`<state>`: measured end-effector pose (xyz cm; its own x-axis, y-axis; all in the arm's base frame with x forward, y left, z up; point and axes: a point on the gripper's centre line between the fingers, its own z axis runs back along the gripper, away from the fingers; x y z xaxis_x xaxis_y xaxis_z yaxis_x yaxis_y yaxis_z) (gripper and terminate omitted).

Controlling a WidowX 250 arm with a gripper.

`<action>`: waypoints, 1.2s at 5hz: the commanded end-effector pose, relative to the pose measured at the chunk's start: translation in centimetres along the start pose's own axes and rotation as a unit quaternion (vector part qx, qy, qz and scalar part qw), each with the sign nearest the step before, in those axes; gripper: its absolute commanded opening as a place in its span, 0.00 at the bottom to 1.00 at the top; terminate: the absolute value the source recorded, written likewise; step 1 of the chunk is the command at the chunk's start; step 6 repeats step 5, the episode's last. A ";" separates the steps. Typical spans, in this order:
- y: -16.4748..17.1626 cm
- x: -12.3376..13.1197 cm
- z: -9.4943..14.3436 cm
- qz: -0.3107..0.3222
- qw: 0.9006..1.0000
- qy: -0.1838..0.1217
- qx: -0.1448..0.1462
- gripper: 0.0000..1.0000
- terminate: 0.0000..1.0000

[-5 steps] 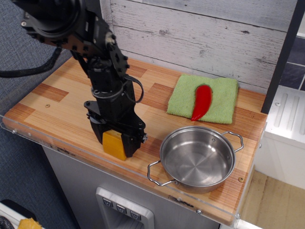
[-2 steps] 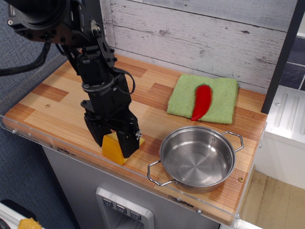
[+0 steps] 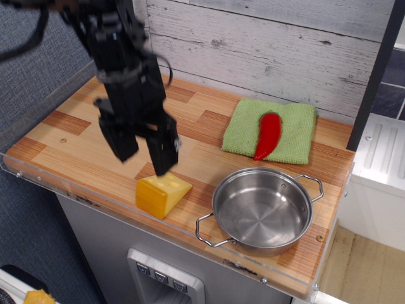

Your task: Move the cheese next to the pot

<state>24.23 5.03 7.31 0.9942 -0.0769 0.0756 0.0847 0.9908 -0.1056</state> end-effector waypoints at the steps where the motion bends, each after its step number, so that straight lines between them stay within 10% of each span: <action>1: 4.1 3.7 3.5 0.048 0.998 -0.012 0.033 1.00 0.00; 4: 5.8 8.0 2.9 0.020 0.998 -0.055 0.027 1.00 0.00; 5: 5.8 8.0 2.9 0.020 0.998 -0.055 0.027 1.00 1.00; 6: 5.8 8.0 2.9 0.020 0.998 -0.055 0.027 1.00 1.00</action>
